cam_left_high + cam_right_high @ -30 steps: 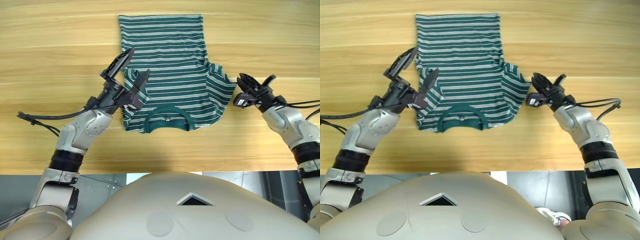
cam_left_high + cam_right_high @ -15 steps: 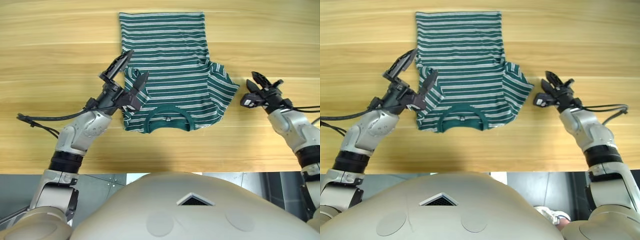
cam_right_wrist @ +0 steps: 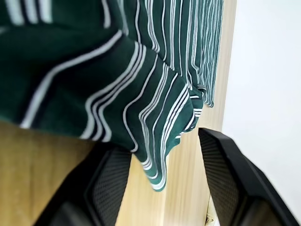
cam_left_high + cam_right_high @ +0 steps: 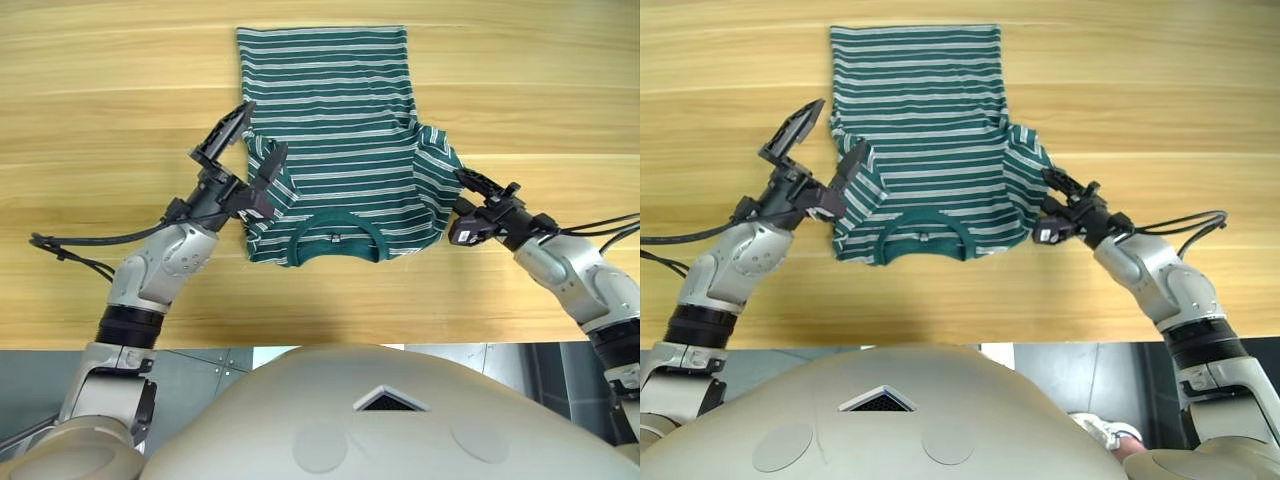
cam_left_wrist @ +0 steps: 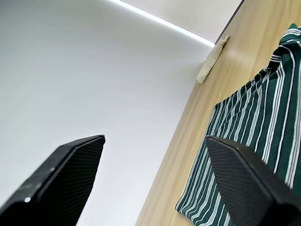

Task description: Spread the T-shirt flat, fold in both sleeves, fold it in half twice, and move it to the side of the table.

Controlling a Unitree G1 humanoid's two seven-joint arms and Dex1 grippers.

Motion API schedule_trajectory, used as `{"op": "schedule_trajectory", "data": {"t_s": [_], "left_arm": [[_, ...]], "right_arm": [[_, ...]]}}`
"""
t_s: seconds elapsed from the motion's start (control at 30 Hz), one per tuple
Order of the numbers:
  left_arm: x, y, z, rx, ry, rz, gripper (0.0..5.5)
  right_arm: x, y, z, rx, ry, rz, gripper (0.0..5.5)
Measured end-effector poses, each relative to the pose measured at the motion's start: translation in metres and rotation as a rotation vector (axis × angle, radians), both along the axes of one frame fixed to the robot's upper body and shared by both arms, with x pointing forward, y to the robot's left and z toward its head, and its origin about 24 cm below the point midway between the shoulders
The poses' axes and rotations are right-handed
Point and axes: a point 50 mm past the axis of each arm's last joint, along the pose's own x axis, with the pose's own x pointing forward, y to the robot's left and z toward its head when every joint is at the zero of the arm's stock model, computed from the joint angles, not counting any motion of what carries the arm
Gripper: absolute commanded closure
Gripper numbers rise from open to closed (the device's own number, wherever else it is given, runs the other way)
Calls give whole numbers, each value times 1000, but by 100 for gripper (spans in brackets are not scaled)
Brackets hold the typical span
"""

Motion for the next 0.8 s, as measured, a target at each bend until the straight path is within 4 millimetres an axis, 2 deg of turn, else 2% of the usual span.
{"op": "schedule_trajectory", "data": {"t_s": [0.17,0.37,0.5,0.8], "left_arm": [[-1,-4,-3,-5,6,-9,149],[-2,-5,-5,-7,14,-11,149],[-2,-5,-5,-7,15,-9,149],[-2,-5,-5,-7,16,-11,149]], "right_arm": [[16,3,-7,18,-16,-11,299],[24,-16,-10,1,-49,-96,299],[24,-29,-9,-31,-54,-129,299],[21,-27,-9,-13,-48,-121,299]]}}
